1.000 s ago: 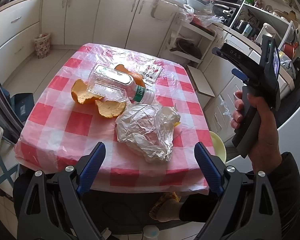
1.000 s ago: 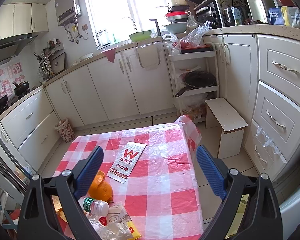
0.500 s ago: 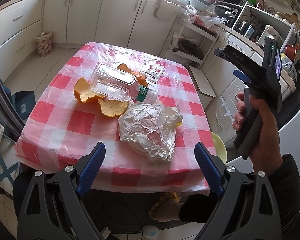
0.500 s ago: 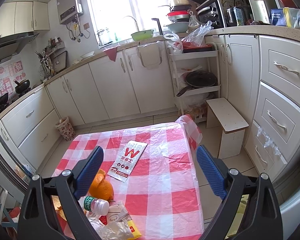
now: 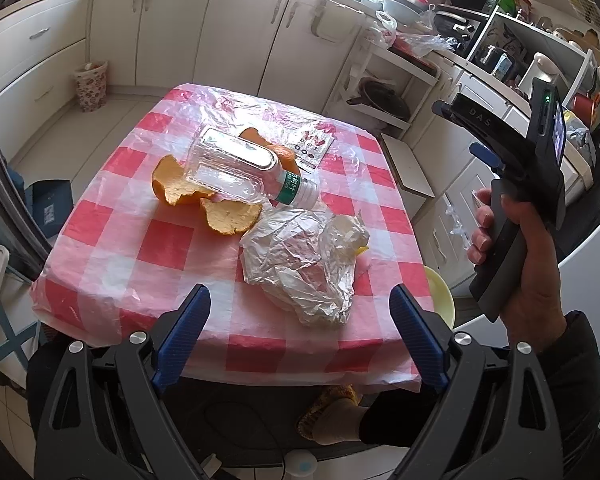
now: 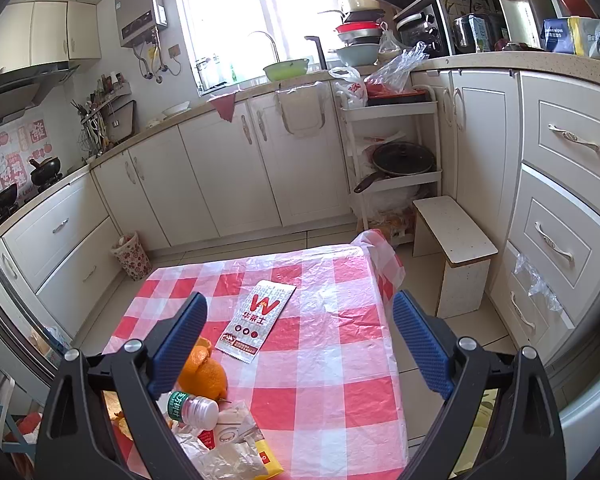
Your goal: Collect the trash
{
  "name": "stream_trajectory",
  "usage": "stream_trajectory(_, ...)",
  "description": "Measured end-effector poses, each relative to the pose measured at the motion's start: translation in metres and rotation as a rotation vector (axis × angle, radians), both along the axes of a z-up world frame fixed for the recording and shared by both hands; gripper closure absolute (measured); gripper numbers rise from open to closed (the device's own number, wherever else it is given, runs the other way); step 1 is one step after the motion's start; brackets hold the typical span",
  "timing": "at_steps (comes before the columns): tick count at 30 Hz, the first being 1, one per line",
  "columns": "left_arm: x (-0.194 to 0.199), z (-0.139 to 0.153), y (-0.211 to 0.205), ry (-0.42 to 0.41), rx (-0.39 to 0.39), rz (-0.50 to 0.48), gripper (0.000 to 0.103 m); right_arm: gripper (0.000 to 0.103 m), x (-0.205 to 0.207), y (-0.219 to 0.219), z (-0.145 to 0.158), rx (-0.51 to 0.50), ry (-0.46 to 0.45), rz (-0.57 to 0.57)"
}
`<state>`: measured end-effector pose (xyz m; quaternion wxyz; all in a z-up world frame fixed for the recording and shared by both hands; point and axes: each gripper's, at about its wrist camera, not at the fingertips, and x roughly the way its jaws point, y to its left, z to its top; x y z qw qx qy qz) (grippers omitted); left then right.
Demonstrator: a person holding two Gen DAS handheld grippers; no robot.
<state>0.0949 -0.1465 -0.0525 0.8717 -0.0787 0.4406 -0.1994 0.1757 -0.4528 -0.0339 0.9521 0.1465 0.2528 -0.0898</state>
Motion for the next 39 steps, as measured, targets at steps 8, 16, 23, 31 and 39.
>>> stream_trajectory(8, 0.0002, -0.0006, 0.0009, 0.001, 0.000, 0.004, 0.016, 0.013, -0.0001, 0.0004, -0.0003, -0.001, 0.000, -0.001)
stream_trajectory(16, 0.0007, -0.0018, 0.0021, 0.003, 0.001, 0.006, 0.016, 0.013, -0.0002, 0.0010, -0.0002, 0.000, 0.000, -0.001)
stream_trajectory(23, 0.0010, -0.0023, 0.0026, 0.005, 0.001, 0.005, 0.016, 0.013, 0.0000, 0.0010, -0.0002, 0.000, 0.000, 0.001)
stream_trajectory(31, 0.0013, -0.0022, 0.0028, 0.006, 0.000, 0.006, 0.016, 0.013, 0.0001, 0.0013, -0.0001, 0.000, 0.001, 0.001)
stream_trajectory(39, 0.0017, -0.0043, 0.0048, 0.008, 0.001, 0.009, 0.015, 0.013, 0.0002, 0.0015, 0.0002, 0.000, 0.001, 0.002)
